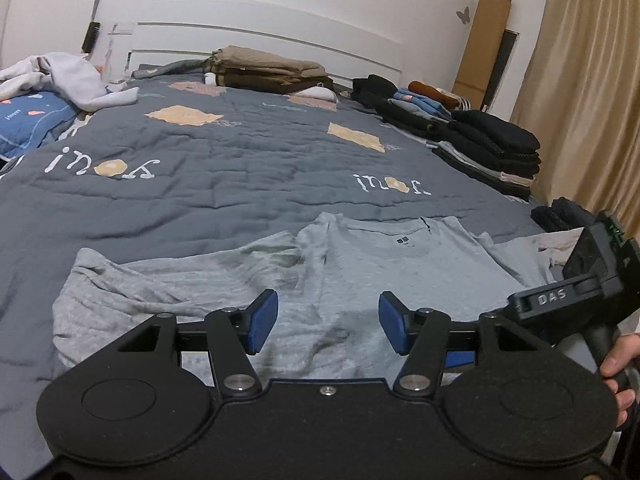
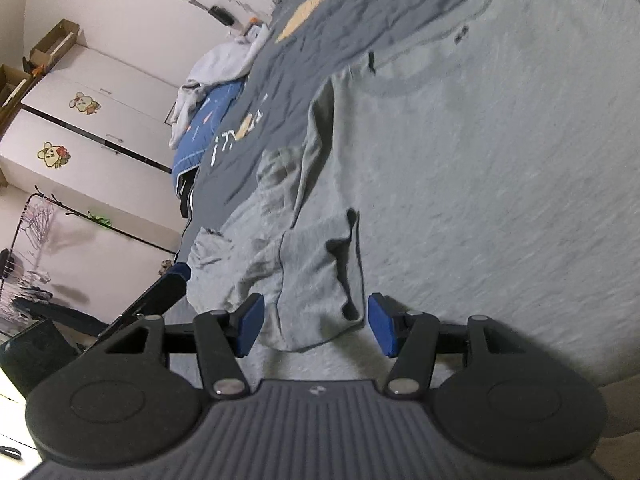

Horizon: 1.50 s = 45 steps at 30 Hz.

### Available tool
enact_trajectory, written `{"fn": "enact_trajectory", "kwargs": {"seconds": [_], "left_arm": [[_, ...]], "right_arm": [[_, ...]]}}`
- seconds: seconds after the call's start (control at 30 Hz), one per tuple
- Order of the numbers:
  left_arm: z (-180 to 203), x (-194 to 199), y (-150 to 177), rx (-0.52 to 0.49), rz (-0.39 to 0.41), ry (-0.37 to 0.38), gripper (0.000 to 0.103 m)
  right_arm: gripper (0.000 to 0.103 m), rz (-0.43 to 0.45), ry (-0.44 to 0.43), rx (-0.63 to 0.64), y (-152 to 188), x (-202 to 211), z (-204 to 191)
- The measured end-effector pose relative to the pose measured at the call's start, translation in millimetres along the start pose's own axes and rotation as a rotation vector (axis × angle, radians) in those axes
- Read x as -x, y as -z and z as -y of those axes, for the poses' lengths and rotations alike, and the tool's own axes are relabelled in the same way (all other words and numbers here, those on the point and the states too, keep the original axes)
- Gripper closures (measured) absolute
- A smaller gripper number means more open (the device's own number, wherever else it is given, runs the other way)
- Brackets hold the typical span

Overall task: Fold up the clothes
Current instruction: 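Grasp the opposite side of the shirt with the right gripper, then pull the held shirt side with the right gripper across the shirt body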

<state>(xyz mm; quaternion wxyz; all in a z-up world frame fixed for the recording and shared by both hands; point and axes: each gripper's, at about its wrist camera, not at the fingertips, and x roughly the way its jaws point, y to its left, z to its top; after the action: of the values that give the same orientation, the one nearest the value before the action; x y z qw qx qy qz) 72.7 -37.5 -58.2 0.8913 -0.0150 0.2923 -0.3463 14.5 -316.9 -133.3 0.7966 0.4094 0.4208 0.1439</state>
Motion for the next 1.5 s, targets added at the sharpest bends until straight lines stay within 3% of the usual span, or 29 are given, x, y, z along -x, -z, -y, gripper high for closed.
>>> {"fn": "enact_trajectory", "kwargs": {"seconds": [0.4, 0.47, 0.53, 0.57, 0.9, 1.27, 1.5], "left_arm": [[-12.6, 8.3, -6.4, 0.055, 0.051, -0.014, 0.048], [-14.0, 8.1, -5.9, 0.059, 0.049, -0.021, 0.048], [-15.2, 7.9, -5.6, 0.062, 0.047, -0.027, 0.048], [-15.8, 7.9, -5.4, 0.064, 0.048, -0.028, 0.048], [-17.2, 6.4, -4.9, 0.08, 0.043, -0.022, 0.048], [10.7, -9.4, 6.6, -0.058, -0.023, -0.048, 0.048], [22.6, -18.8, 11.1, -0.16, -0.044, -0.126, 0.047]], "right_arm": [[0.046, 0.006, -0.013, 0.034, -4.5, -15.7, -1.7], [0.053, 0.008, -0.032, 0.044, -2.2, -16.2, -4.3], [0.087, 0.005, -0.031, 0.042, 0.1, -17.6, -5.8], [0.093, 0.003, -0.022, 0.034, 0.8, -17.5, -5.0], [0.095, 0.181, -0.001, -0.015, -22.0, 35.7, 0.5], [0.096, 0.356, 0.054, -0.084, -52.7, 115.9, 30.8], [0.096, 0.433, 0.086, -0.112, -63.8, 157.5, 47.7]]}}
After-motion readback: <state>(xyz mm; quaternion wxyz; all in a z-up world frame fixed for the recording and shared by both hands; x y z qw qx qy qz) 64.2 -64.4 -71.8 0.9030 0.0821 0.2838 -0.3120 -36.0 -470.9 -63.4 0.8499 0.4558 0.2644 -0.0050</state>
